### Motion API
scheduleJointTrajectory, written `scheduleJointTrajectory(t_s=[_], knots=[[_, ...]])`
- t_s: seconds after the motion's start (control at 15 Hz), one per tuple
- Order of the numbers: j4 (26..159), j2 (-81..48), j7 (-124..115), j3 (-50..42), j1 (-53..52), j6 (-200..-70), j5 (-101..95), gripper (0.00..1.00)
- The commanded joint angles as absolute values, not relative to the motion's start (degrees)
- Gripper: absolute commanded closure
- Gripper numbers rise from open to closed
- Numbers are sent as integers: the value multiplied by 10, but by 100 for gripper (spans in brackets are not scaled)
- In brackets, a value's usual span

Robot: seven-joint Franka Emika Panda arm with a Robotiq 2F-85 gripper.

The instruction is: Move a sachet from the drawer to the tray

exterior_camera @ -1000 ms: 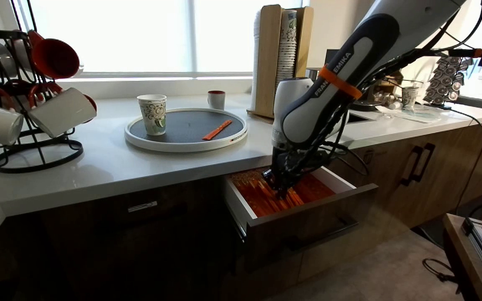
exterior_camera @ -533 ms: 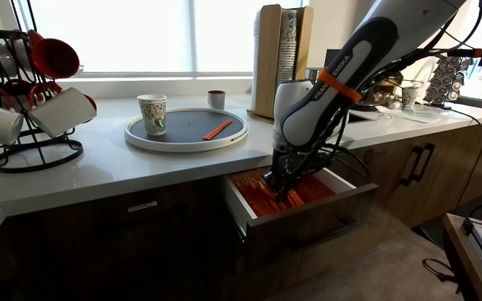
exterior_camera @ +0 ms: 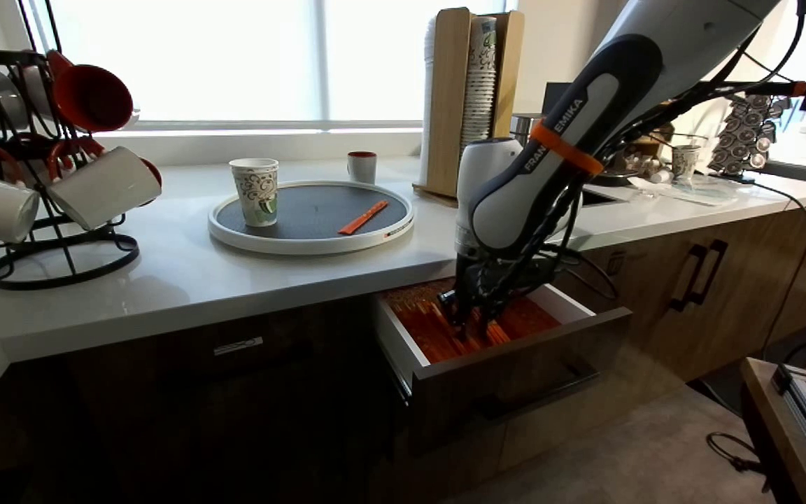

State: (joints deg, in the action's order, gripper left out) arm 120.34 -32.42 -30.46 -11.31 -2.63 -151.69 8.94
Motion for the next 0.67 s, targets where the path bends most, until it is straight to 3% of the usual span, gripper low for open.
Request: scheduleJointTrajectory(t_s=[0.0, 0.07, 0.13, 0.4, 0.6], knots=[[1204, -333, -311, -118, -34, -1530, 81, 37], [1204, -334, -311, -118, -34, -1530, 81, 40], [1204, -334, -310, -118, -34, -1529, 81, 57], [1203, -333, -309, -118, -33, -1528, 81, 89], [1205, -329, -310, -119, -35, -1529, 80, 94]])
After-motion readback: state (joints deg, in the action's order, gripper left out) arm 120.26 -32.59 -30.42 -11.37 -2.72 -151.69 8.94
